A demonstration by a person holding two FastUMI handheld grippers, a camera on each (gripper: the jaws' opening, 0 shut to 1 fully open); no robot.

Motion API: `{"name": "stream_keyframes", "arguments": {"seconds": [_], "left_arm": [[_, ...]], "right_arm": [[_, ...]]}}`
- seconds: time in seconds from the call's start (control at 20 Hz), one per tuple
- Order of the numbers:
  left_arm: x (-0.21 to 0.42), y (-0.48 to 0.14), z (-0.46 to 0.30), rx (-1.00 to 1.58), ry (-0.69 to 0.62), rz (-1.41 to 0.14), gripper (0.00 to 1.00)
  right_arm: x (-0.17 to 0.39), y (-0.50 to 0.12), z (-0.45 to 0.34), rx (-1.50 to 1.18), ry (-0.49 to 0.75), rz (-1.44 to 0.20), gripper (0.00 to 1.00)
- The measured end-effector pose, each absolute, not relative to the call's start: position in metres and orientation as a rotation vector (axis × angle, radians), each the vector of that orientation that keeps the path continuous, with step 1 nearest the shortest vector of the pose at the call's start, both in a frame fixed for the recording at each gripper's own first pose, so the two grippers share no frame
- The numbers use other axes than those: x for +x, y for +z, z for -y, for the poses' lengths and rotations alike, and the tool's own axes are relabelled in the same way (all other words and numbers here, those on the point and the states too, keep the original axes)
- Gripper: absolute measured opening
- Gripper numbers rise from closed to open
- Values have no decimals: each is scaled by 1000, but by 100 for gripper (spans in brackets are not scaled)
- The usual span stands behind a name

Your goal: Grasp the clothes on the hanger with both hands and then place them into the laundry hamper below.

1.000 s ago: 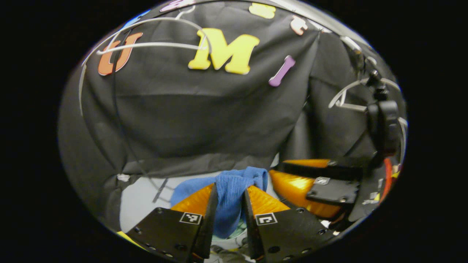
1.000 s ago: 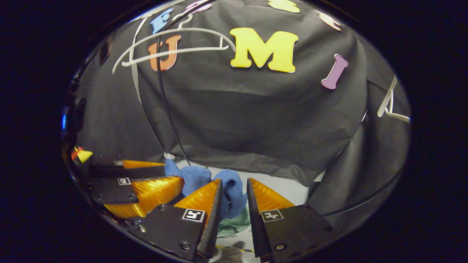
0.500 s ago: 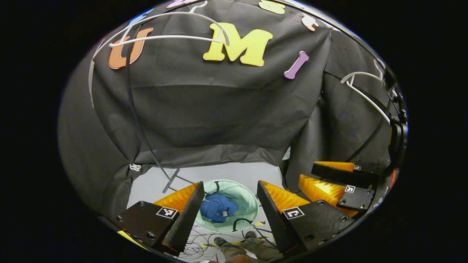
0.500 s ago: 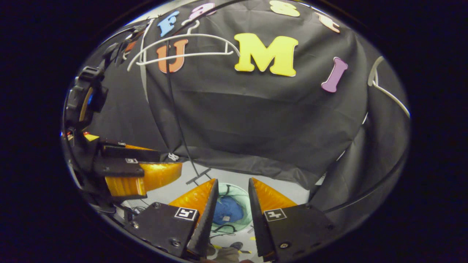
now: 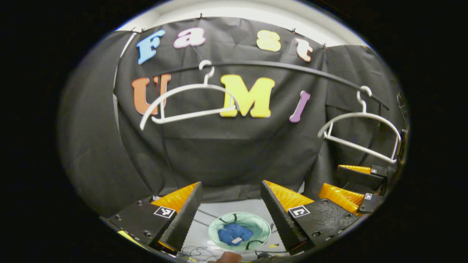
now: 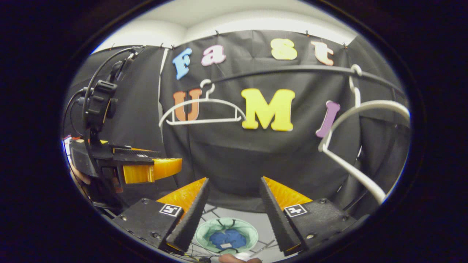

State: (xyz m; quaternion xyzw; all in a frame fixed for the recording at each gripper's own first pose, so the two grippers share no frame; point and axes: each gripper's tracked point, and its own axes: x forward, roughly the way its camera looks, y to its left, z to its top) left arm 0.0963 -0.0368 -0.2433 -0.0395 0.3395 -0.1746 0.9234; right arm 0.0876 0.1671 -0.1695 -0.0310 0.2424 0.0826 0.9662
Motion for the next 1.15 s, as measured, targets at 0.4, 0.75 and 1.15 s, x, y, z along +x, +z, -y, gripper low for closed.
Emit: {"name": "stream_keyframes", "arguments": {"seconds": [0.4,0.75,1.15], "left_arm": [[104,-125,13,-74,-252,-404,95],[89,-47,-4,-14,-191,-203,99],[47,-26,-9,-24,-138,-76,100]], "right_arm": [[47,-50,-162,-29,236,-250,100],[33,2,-120,-35,169,-174,100],[21,66,-65,-117,52,-36,100]]}}
